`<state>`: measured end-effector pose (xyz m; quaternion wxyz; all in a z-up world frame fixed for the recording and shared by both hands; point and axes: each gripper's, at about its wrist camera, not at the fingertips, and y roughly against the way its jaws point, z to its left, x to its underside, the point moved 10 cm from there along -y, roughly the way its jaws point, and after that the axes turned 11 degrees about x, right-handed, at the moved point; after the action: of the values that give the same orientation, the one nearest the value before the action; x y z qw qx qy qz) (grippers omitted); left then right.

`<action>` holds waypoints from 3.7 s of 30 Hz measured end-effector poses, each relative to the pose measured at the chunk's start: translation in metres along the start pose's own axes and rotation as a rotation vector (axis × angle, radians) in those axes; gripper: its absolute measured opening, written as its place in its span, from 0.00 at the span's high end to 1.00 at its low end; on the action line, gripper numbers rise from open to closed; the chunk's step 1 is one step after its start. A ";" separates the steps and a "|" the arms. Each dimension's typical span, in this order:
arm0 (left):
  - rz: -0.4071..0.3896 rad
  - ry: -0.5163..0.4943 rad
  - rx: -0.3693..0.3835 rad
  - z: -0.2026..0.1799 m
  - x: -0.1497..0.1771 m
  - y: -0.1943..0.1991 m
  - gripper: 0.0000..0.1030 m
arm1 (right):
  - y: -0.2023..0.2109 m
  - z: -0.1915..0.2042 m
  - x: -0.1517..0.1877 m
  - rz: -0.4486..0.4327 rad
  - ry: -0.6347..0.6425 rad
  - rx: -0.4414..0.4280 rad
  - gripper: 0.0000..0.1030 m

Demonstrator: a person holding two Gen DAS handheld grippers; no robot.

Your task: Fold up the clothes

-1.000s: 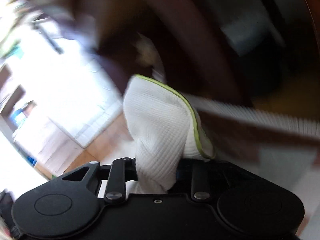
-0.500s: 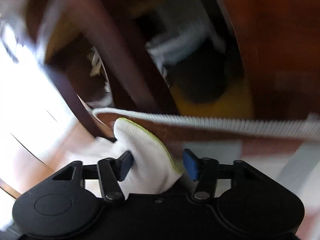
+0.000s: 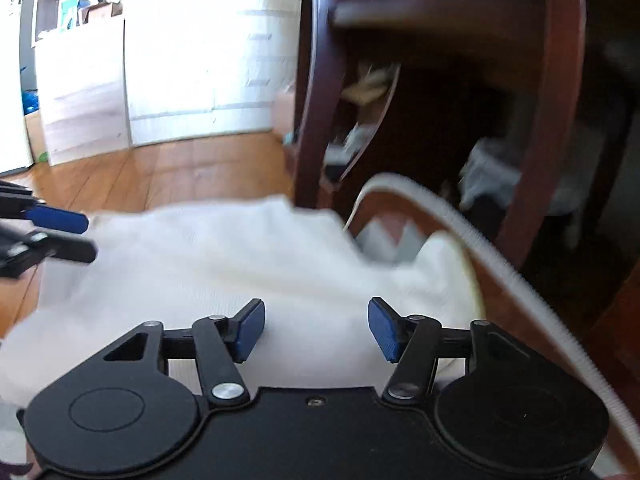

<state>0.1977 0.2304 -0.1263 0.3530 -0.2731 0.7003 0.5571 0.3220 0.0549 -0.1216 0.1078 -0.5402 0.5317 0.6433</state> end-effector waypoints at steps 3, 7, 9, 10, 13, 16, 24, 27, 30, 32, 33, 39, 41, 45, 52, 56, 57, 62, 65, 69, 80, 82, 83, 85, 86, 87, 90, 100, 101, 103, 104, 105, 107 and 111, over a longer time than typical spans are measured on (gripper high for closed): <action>0.078 0.001 0.008 -0.010 0.036 -0.010 0.61 | -0.013 -0.012 0.012 0.011 -0.087 0.017 0.20; 0.094 0.092 0.026 0.006 0.064 -0.006 0.61 | -0.021 -0.038 0.027 0.042 -0.228 0.035 0.34; 0.105 0.094 0.008 0.011 0.068 -0.004 0.61 | -0.020 -0.044 0.027 0.044 -0.249 0.091 0.43; 0.110 0.089 -0.001 0.013 0.069 -0.003 0.61 | -0.018 -0.046 0.025 0.038 -0.253 0.126 0.42; 0.096 0.083 -0.011 0.018 0.062 0.004 0.60 | -0.004 -0.044 0.002 -0.018 -0.264 0.156 0.38; 0.010 0.109 -0.038 0.035 0.042 0.016 0.56 | -0.002 -0.022 -0.032 -0.013 -0.276 -0.006 0.38; -0.006 0.095 -0.114 0.083 0.012 -0.008 0.39 | -0.085 0.050 -0.081 0.157 -0.050 -0.074 0.11; 0.033 0.075 -0.065 0.090 0.019 -0.023 0.41 | -0.118 0.059 -0.068 0.238 -0.006 -0.083 0.11; 0.027 0.066 -0.056 0.087 0.015 -0.018 0.75 | -0.132 0.066 -0.065 0.241 -0.060 -0.164 0.71; 0.017 0.039 -0.069 0.083 0.007 -0.012 0.82 | -0.112 0.069 -0.083 0.121 -0.051 -0.189 0.94; 0.010 0.027 -0.077 0.081 0.003 -0.010 0.82 | -0.102 0.064 -0.094 0.059 -0.076 -0.182 0.94; -0.020 0.212 -0.141 0.116 -0.005 -0.019 0.81 | -0.114 0.036 -0.101 0.074 -0.162 -0.069 0.93; -0.002 0.281 -0.159 0.130 0.004 -0.023 0.69 | -0.120 0.029 -0.083 0.155 -0.148 0.020 0.79; -0.008 0.256 -0.277 0.146 0.010 -0.001 0.54 | -0.095 0.001 -0.066 0.149 -0.212 0.118 0.41; -0.067 0.257 -0.239 0.135 -0.004 0.030 0.59 | -0.005 0.006 -0.026 0.027 -0.335 -0.162 0.37; -0.097 0.129 -0.092 0.072 -0.029 0.023 0.57 | -0.016 0.021 -0.006 0.065 -0.144 -0.084 0.37; -0.076 0.098 -0.059 0.056 -0.029 0.015 0.57 | -0.026 0.017 -0.001 0.068 -0.111 -0.021 0.38; 0.086 0.085 -0.055 0.038 0.002 -0.033 0.60 | -0.088 -0.034 0.010 0.118 -0.270 0.132 0.65; 0.076 0.145 -0.046 0.049 0.010 -0.031 0.60 | -0.084 -0.052 0.010 0.125 -0.436 0.121 0.78; 0.117 0.192 -0.062 0.051 0.014 -0.014 0.52 | -0.044 -0.054 0.011 0.103 -0.535 0.154 0.40; 0.063 0.212 -0.045 -0.027 0.005 0.039 0.18 | 0.093 0.004 0.048 0.159 -0.572 0.007 0.29; 0.077 0.196 -0.056 -0.042 0.010 0.047 0.18 | 0.113 0.017 0.056 0.159 -0.541 0.008 0.29; 0.086 0.189 -0.062 -0.049 0.013 0.051 0.18 | 0.121 0.022 0.060 0.161 -0.522 0.020 0.29; 0.100 0.198 -0.071 -0.059 0.019 0.059 0.17 | 0.128 0.026 0.066 0.161 -0.494 0.046 0.29; 0.106 0.209 -0.076 -0.063 0.021 0.064 0.17 | 0.132 0.029 0.069 0.162 -0.484 0.053 0.29; 0.111 0.217 -0.083 -0.067 0.024 0.069 0.17 | 0.140 0.032 0.072 0.163 -0.484 0.043 0.29; 0.115 0.229 -0.118 -0.080 0.032 0.082 0.12 | 0.157 0.039 0.083 0.179 -0.492 0.015 0.25; 0.178 0.237 -0.224 -0.108 0.047 0.108 0.02 | 0.180 0.049 0.114 0.279 -0.539 -0.036 0.17; 0.179 0.237 -0.233 -0.112 0.045 0.111 0.01 | 0.183 0.050 0.115 0.284 -0.546 -0.045 0.17; 0.175 0.234 -0.235 -0.121 0.042 0.114 0.00 | 0.193 0.052 0.116 0.292 -0.547 -0.069 0.17; 0.172 0.232 -0.231 -0.125 0.040 0.116 0.00 | 0.199 0.052 0.115 0.293 -0.539 -0.075 0.16; 0.171 0.231 -0.227 -0.130 0.038 0.118 0.00 | 0.204 0.053 0.114 0.295 -0.530 -0.077 0.16; 0.179 0.231 -0.225 -0.137 0.035 0.121 0.00 | 0.216 0.052 0.112 0.309 -0.503 -0.061 0.15; 0.207 0.230 -0.236 -0.150 0.033 0.126 0.00 | 0.237 0.047 0.110 0.335 -0.468 -0.013 0.15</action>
<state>0.0513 0.1139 -0.0593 0.1770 -0.3011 0.6902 0.6337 0.0826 -0.0531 -0.0834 0.1160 -0.2824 0.5701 0.7628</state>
